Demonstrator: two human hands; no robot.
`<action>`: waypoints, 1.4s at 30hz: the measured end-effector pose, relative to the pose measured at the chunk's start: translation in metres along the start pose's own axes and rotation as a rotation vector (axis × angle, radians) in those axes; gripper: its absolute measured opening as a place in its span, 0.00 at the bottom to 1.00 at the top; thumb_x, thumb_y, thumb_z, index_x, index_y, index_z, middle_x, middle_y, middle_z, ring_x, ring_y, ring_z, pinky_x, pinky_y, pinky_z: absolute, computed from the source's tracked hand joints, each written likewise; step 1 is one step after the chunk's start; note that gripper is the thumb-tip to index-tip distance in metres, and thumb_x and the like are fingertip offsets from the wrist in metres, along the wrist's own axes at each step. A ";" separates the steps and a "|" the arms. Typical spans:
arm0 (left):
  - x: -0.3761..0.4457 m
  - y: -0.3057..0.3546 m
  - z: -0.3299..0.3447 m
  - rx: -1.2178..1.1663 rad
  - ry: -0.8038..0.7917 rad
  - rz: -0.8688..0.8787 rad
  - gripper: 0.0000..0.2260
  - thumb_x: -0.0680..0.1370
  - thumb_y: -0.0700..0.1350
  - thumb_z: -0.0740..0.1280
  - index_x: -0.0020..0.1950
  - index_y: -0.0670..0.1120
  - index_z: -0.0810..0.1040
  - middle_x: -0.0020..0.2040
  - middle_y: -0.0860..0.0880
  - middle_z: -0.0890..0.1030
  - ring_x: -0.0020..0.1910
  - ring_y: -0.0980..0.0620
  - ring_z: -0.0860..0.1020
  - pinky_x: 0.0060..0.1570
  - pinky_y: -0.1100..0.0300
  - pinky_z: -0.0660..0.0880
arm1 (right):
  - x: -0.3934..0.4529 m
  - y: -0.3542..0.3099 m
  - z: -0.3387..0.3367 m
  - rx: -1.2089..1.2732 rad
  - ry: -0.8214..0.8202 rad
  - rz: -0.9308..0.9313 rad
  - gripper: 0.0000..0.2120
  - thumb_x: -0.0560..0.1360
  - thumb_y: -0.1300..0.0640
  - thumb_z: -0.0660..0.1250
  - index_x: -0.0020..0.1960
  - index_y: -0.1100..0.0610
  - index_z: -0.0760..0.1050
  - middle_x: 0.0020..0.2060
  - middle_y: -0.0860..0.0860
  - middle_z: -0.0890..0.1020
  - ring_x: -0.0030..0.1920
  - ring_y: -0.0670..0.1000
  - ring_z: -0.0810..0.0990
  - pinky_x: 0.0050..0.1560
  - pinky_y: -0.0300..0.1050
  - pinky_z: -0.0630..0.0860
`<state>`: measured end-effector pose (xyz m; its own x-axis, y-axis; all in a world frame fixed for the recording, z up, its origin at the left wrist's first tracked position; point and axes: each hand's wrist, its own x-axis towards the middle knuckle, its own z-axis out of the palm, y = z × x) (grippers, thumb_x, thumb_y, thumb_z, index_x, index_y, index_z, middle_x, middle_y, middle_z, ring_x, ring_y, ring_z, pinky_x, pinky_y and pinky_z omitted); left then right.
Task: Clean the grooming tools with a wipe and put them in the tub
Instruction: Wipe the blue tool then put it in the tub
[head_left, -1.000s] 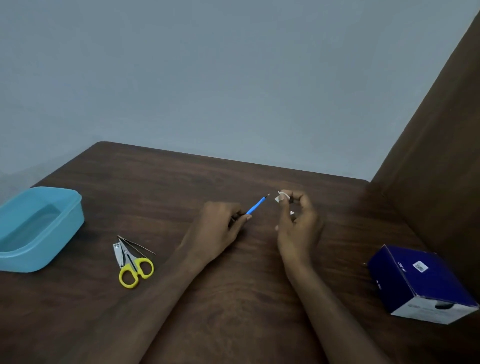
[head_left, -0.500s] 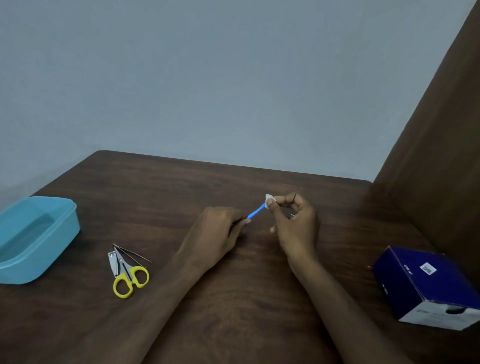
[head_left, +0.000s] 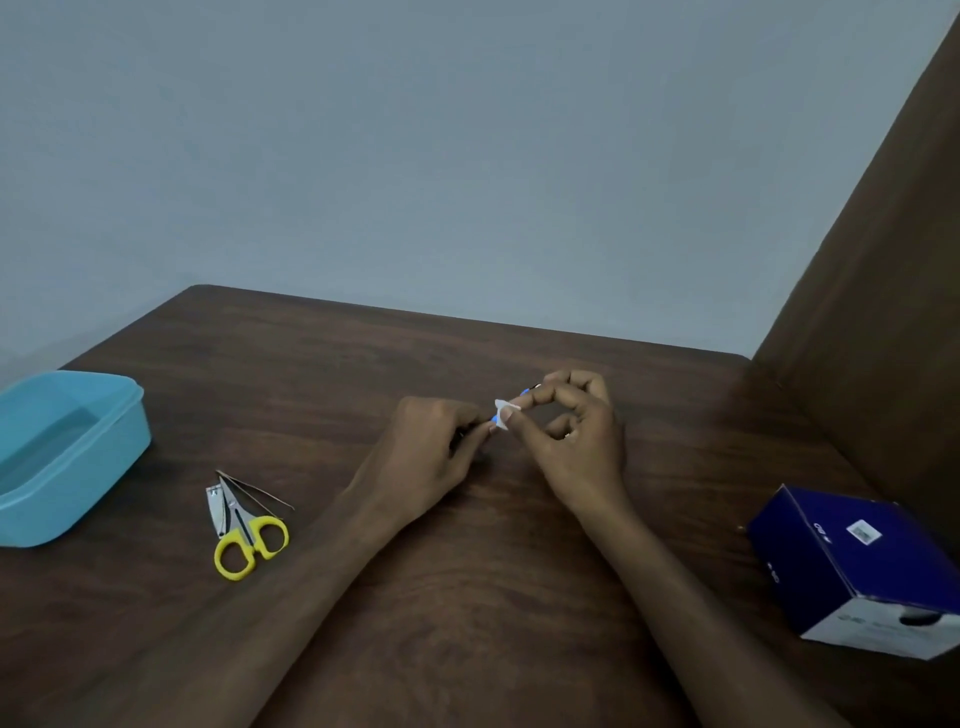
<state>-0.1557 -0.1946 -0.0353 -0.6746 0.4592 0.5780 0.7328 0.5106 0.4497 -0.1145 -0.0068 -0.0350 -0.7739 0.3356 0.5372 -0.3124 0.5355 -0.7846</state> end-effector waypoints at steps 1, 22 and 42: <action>-0.001 0.002 0.000 -0.004 -0.005 0.005 0.13 0.83 0.48 0.69 0.39 0.49 0.81 0.33 0.53 0.82 0.32 0.55 0.79 0.37 0.54 0.75 | -0.001 -0.001 0.000 -0.009 -0.015 0.008 0.07 0.69 0.44 0.83 0.42 0.42 0.86 0.55 0.40 0.76 0.25 0.44 0.72 0.34 0.41 0.73; -0.003 0.002 -0.003 -0.035 0.004 -0.052 0.10 0.84 0.48 0.71 0.43 0.51 0.88 0.37 0.61 0.85 0.36 0.60 0.82 0.38 0.70 0.71 | 0.009 0.000 -0.010 -0.127 0.282 0.045 0.09 0.74 0.42 0.79 0.39 0.41 0.81 0.48 0.42 0.80 0.28 0.47 0.77 0.35 0.48 0.77; -0.006 0.008 -0.005 0.001 -0.016 -0.037 0.11 0.83 0.47 0.72 0.41 0.51 0.87 0.34 0.60 0.84 0.36 0.66 0.80 0.38 0.76 0.68 | 0.001 -0.001 -0.007 -0.103 0.106 -0.010 0.09 0.70 0.47 0.82 0.38 0.47 0.84 0.50 0.42 0.78 0.26 0.45 0.70 0.32 0.37 0.66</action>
<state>-0.1455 -0.1970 -0.0313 -0.7024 0.4518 0.5500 0.7075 0.5279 0.4699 -0.1112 -0.0015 -0.0314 -0.7064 0.4072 0.5789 -0.2576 0.6139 -0.7462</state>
